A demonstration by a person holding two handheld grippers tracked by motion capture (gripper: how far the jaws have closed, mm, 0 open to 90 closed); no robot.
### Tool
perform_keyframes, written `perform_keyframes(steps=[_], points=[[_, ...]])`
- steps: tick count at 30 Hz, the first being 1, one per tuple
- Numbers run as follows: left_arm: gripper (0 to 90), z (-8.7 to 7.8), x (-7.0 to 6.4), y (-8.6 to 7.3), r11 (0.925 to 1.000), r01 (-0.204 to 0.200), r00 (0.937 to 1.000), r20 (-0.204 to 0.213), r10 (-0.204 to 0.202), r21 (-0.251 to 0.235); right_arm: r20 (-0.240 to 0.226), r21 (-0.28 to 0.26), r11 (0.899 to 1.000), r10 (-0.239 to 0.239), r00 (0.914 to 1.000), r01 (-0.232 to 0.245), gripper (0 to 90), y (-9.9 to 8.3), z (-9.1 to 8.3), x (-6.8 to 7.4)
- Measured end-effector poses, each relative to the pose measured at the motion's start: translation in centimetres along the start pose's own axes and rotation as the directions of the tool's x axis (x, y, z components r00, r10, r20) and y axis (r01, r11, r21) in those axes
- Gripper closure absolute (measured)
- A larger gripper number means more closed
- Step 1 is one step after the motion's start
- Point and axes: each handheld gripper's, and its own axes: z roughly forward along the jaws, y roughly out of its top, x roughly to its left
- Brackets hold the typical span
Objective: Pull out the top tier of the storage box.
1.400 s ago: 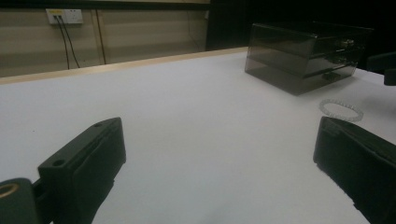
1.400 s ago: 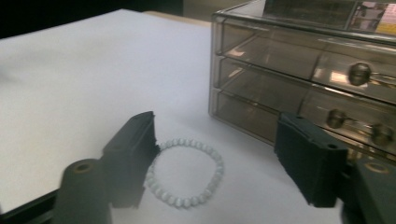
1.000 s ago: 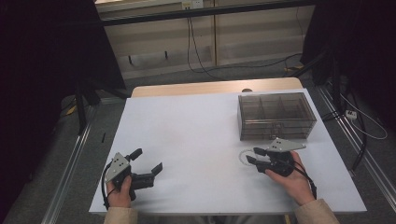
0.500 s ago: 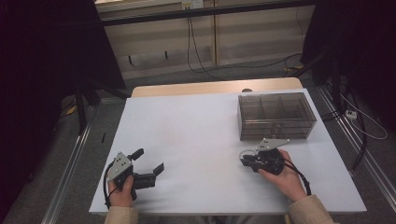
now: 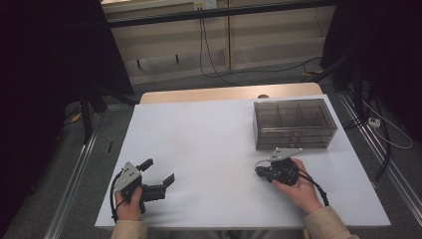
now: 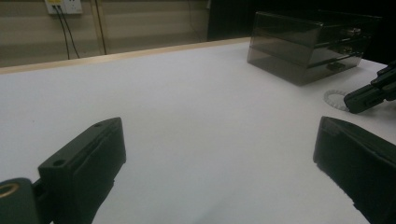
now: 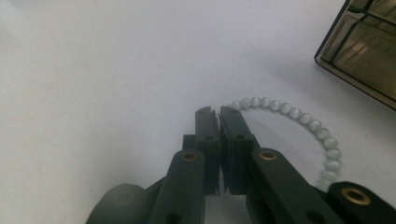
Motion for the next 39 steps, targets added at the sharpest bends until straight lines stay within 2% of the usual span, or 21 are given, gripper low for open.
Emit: perform_keyframes(steps=[2, 3, 6, 7, 11, 14, 16, 17, 18, 20, 24, 26, 28, 30, 31, 32, 34, 36, 39], points=[[2.5, 0.0, 0.1, 0.0, 1.0, -0.001, 1.0, 0.0, 0.001, 0.001, 0.002, 0.0, 1.0, -0.006, 1.0, 0.006, 87.4, 0.0, -0.1, 0.1], [2.5, 0.0, 0.1, 0.0, 1.0, -0.001, 1.0, 0.0, 0.001, 0.002, -0.014, -0.02, 1.0, -0.006, 0.9999, 0.005, 87.5, 0.2, -0.5, 0.2], [2.6, 0.0, 0.1, 0.0, 1.0, 0.003, 1.0, -0.004, -0.003, 0.0, -0.016, -0.053, 0.999, -0.009, 0.9998, 0.008, 87.6, 0.4, -1.2, 0.4], [2.6, -0.1, 0.1, 0.0, 1.0, 0.006, 1.0, -0.006, -0.006, 0.001, -0.03, -0.089, 0.996, -0.004, 0.9995, 0.001, 87.6, 0.7, -1.9, 0.5], [2.6, 0.0, 0.1, 0.0, 1.0, 0.001, 1.0, -0.003, -0.001, 0.0, -0.051, -0.117, 0.993, -0.004, 0.9987, -0.002, 87.6, 0.9, -2.7, 0.7], [2.6, 0.1, 0.0, 0.0, 1.0, -0.003, 1.0, -0.004, 0.003, 0.001, -0.066, -0.145, 0.989, -0.039, 0.9971, 0.029, 87.6, 1.3, -3.7, 1.6], [2.6, 0.1, 0.0, 0.0, 1.0, -0.002, 1.0, -0.003, 0.002, 0.002, -0.073, -0.154, 0.988, -0.044, 0.9963, 0.032, 87.6, 1.4, -3.9, 1.8], [2.5, 0.1, 0.0, 0.0, 1.0, -0.004, 1.0, -0.003, 0.004, 0.002, -0.09, -0.167, 0.985, -0.049, 0.9948, 0.034, 87.6, 1.6, -4.1, 2.0], [2.6, 0.1, 0.0, 0.0, 1.0, -0.004, 1.0, -0.002, 0.004, 0.001, -0.131, -0.183, 0.983, -0.042, 0.9904, 0.018, 87.6, 1.6, -4.4, 2.4], [2.6, 0.1, 0.0, 0.0, 1.0, -0.004, 1.0, -0.003, 0.004, 0.001, -0.148, -0.186, 0.982, -0.045, 0.9879, 0.017, 87.6, 1.6, -4.4, 2.7], [2.6, 0.1, 0.0, 0.0, 1.0, -0.004, 1.0, 0.0, 0.004, 0.003, -0.194, -0.156, 0.986, -0.087, 0.9771, 0.057, 87.3, 1.3, -3.7, 4.3], [2.6, 0.1, -0.1, 0.0, 1.0, -0.006, 1.0, 0.003, 0.006, 0.002, -0.193, -0.145, 0.987, -0.091, 0.977, 0.063, 87.3, 1.2, -3.4, 4.5], [2.6, 0.2, -0.1, 0.0, 1.0, -0.005, 1.0, 0.003, 0.005, 0.004, -0.211, -0.143, 0.989, -0.06, 0.9757, 0.03, 87.0, 1.0, -3.1, 4.3], [2.6, 0.2, 0.0, 0.0, 1.0, -0.007, 1.0, 0.004, 0.007, 0.005, -0.21, -0.147, 0.989, -0.039, 0.977, 0.008, 82.1, 0.8, -3.1, 4.1], [2.6, 0.2, 0.0, 0.0, 0.9999, -0.009, 1.0, 0.004, 0.009, 0.007, -0.201, -0.149, 0.989, -0.034, 0.9791, 0.004, 72.6, 0.8, -3.1, 4.1], [2.6, 0.2, 0.0, 0.0, 0.9999, -0.007, 1.0, 0.003, 0.007, 0.008, -0.19, -0.15, 0.989, -0.025, 0.9814, -0.004, 68.6, 0.8, -3.1, 4.0], [2.6, 0.2, -0.1, 0.0, 1.0, -0.006, 1.0, 0.004, 0.006, 0.008, -0.19, -0.155, 0.988, -0.016, 0.9817, -0.014, 66.4, 0.6, -3.2, 3.8], [2.6, 0.3, 0.0, 0.0, 0.9999, -0.011, 0.9999, 0.006, 0.011, 0.009, -0.174, -0.181, 0.983, -0.002, 0.9848, -0.03, 58.3, 0.5, -3.5, 3.5], [2.6, 0.3, -0.1, 0.0, 0.9998, -0.012, 0.9999, 0.007, 0.012, 0.013, -0.169, -0.198, 0.979, 0.005, 0.9856, -0.039, 54.7, 0.5, -3.7, 3.4]])
